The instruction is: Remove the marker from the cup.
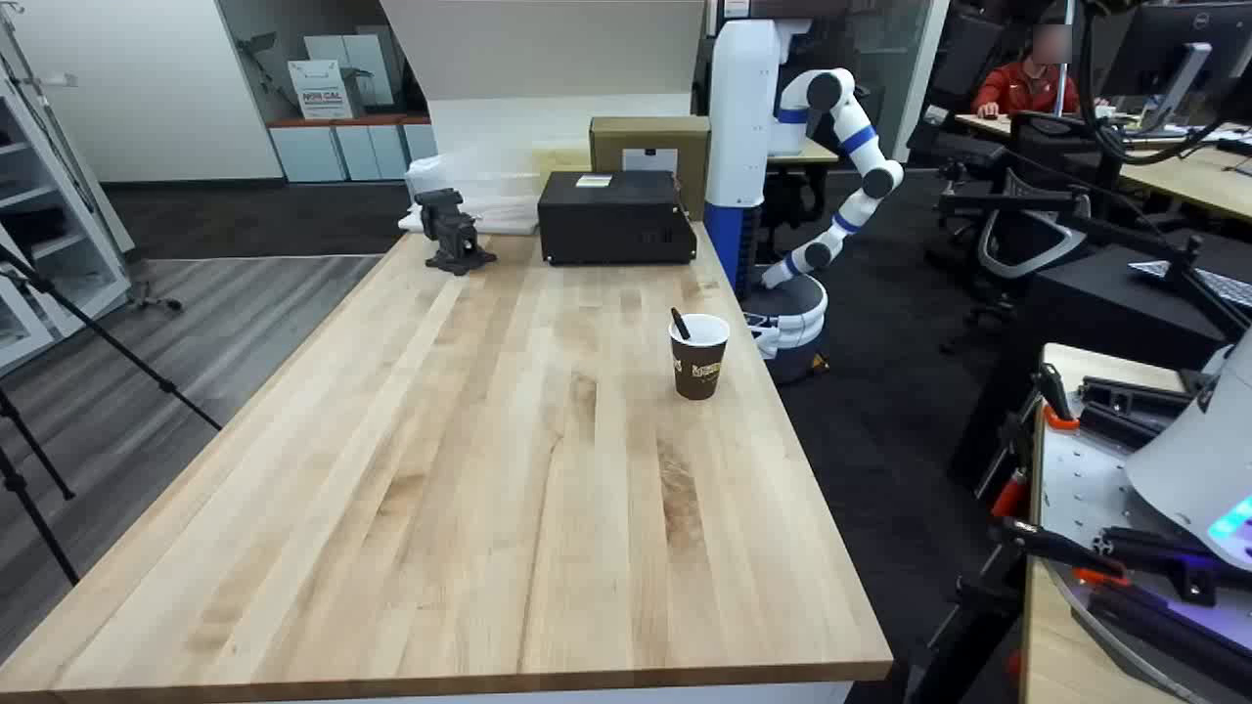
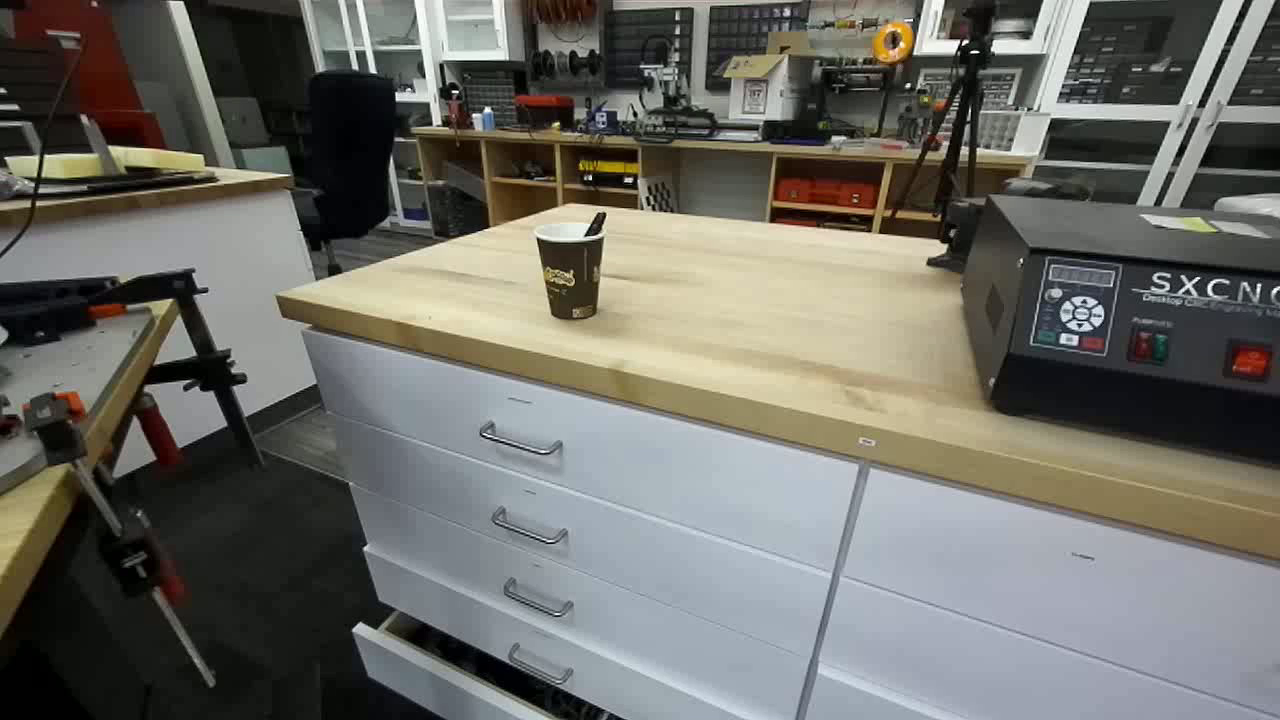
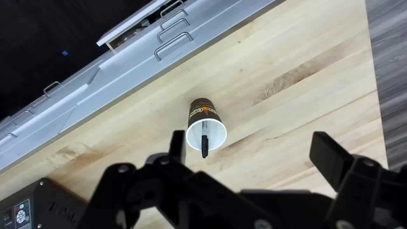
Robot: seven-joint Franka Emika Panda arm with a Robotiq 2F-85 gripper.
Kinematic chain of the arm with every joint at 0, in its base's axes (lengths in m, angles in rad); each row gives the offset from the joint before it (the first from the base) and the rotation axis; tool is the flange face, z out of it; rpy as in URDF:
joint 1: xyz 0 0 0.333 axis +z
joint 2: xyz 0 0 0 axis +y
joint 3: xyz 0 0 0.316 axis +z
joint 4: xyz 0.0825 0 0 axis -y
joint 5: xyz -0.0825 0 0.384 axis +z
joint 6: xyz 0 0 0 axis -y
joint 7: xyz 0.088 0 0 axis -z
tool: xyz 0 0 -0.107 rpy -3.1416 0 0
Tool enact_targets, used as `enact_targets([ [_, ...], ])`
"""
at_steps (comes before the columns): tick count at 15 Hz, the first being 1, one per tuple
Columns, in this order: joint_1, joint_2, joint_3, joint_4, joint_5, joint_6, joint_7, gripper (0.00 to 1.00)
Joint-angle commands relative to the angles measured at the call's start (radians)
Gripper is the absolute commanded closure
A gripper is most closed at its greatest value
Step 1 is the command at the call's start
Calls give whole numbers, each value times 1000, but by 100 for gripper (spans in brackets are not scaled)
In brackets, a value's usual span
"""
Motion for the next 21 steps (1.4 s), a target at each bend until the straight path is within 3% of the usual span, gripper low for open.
enact_targets([
  [1, -2, 2, 3, 0, 2, -3, -1, 0],
  [11, -3, 10, 3, 0, 2, -3, -1, 0],
  [15, 21, 171, -22, 107, 7, -16, -44, 0],
  [21, 47, 525, -50, 393, 16, -118, -201, 0],
])
